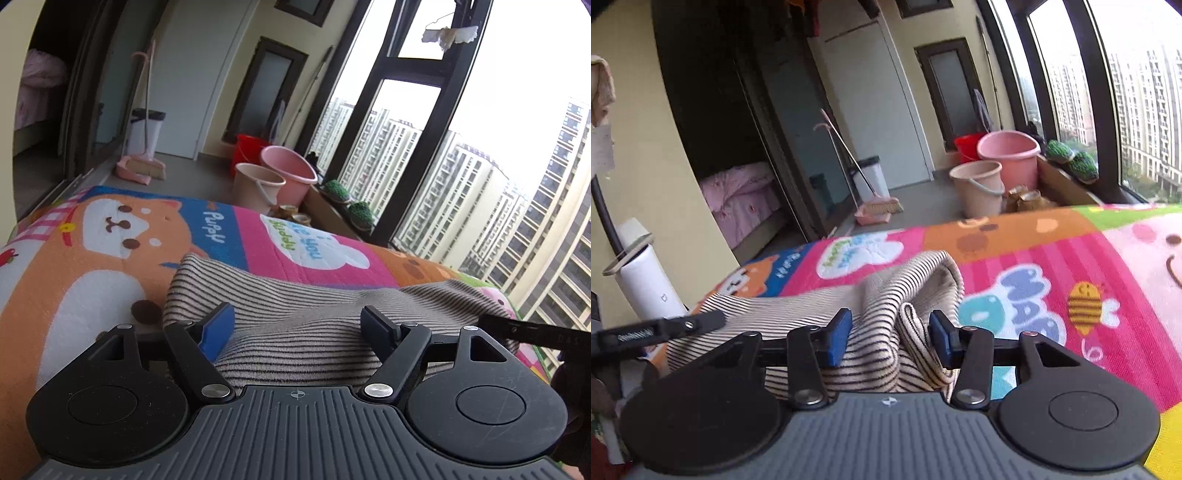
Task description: Fold clothes
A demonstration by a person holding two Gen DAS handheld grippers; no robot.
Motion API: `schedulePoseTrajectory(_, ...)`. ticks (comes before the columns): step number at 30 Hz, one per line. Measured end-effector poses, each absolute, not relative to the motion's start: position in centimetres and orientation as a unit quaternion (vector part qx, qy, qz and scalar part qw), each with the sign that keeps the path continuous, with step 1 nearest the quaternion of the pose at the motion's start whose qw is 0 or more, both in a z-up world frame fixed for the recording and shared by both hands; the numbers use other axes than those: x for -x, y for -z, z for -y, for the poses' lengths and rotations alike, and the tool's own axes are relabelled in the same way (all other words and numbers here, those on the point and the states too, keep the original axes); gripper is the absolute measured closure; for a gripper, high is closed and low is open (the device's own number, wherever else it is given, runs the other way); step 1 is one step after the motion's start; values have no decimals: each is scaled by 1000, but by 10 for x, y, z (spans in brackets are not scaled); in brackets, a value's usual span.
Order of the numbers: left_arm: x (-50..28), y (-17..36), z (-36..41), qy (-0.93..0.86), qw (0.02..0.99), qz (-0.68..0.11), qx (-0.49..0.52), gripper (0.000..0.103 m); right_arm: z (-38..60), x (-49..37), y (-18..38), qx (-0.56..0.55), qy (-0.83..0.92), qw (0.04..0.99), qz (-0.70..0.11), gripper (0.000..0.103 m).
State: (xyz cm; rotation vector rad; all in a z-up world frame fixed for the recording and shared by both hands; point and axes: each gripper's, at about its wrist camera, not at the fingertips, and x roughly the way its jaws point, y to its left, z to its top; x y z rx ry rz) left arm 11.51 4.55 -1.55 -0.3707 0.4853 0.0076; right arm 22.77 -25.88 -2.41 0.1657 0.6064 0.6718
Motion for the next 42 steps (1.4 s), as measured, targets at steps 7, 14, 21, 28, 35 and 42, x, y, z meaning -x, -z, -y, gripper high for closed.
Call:
schedulePoseTrajectory(7, -108, -1, -35, 4, 962, -220, 162, 19, 261, -233, 30, -87, -324, 896, -292, 48)
schedulePoseTrajectory(14, -114, 7, -38, 1, 958, -236, 160, 18, 260, -229, 5, -102, -331, 908, -237, 48)
schedulePoseTrajectory(21, -114, 8, -50, -19, 954, -235, 187, 19, 225, -227, 10, -69, -394, 877, -268, 47)
schedulePoseTrajectory(28, -82, -18, -65, -26, 953, -220, 207, 19, 226, -233, 17, -76, -370, 885, -272, 47)
schedulePoseTrajectory(35, -81, 6, -74, -32, 931, -287, 221, 9, 254, -219, 10, -80, -312, 911, -258, 11)
schedulePoseTrajectory(42, -101, -10, -52, -1, 954, -244, 172, 49, 259, -229, 10, -92, -338, 900, -261, 58)
